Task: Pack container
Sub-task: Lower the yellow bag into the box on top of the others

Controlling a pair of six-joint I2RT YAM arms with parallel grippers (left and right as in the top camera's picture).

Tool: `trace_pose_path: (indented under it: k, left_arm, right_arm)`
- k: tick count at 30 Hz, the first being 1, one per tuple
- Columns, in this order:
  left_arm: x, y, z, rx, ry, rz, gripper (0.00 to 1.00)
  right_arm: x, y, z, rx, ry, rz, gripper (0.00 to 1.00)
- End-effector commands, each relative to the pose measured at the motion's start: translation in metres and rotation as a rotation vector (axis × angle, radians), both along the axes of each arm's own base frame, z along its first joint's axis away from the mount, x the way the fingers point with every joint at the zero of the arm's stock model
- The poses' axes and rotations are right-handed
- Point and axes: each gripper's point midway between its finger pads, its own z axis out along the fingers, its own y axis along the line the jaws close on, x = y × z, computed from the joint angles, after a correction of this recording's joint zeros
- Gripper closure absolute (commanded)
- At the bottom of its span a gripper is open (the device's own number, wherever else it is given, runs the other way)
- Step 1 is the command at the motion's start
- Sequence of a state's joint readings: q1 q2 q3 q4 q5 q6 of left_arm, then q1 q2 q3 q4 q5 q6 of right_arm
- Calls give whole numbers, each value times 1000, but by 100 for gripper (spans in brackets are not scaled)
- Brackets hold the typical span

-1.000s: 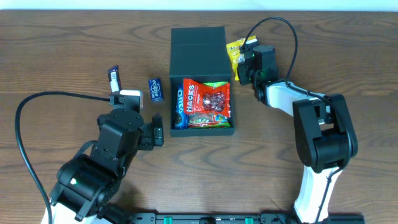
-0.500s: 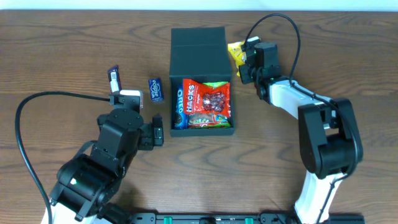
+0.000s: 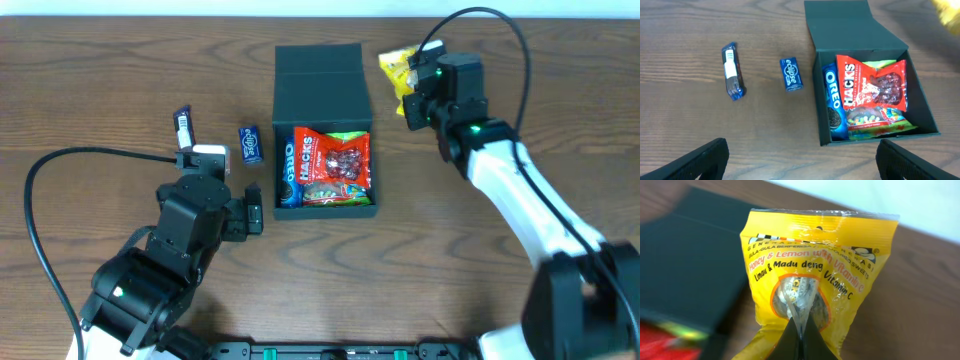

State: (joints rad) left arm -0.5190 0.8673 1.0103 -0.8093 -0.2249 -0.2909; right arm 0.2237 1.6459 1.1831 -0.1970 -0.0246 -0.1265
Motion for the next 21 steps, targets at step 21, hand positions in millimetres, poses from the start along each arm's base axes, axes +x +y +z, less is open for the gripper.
trace_pose_path:
  k: [21]
  left_arm:
    - [-17,29,64,-56,-256,69,5]
  right_arm:
    - [-158,148,-21,33,172,1023,99]
